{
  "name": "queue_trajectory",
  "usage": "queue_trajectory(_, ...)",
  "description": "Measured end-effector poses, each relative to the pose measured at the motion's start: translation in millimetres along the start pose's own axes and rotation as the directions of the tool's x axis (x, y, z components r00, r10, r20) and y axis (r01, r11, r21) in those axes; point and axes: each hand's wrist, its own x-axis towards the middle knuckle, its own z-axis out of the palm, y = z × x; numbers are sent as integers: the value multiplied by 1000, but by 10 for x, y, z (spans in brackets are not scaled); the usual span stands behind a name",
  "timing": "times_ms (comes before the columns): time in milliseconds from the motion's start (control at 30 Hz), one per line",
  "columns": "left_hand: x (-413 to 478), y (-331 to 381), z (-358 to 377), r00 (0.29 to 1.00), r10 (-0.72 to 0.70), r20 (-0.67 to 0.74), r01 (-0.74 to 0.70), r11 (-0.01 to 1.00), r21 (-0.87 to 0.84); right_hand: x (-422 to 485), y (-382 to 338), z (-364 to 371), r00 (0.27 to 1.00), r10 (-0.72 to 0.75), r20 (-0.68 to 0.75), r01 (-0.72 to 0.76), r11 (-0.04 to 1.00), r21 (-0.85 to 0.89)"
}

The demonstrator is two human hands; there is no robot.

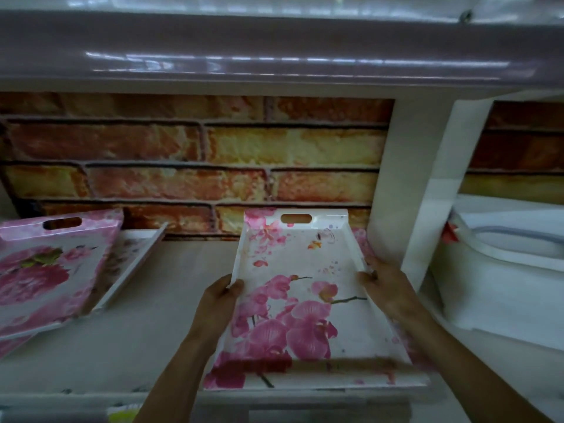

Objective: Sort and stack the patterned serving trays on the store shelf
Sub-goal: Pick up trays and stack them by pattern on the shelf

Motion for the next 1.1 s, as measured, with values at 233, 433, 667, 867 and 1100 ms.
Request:
queue_trajectory(233,70,-61,376,998,14,61,-10,998,-65,-234,244,-172,999,48,-6,-48,995,85)
queue_trajectory(433,123,-117,614,997,-14,70,18,998,-61,-261,408,-274,996,86,2,-86,989,124)
queue_trajectory(667,202,-165,687,999,-1,51,3,1000,-21,-213,485,-256,999,39,30,-41,995,94)
queue_trajectory(867,251,-205,719,1000,-16,16,16,1000,23,-120,562,-224,999,-8,46,4,997,75)
queue_trajectory(1100,241,-255,736,1000,-16,-19,17,999,44,-14,676,-152,999,-35,19,33,992,124)
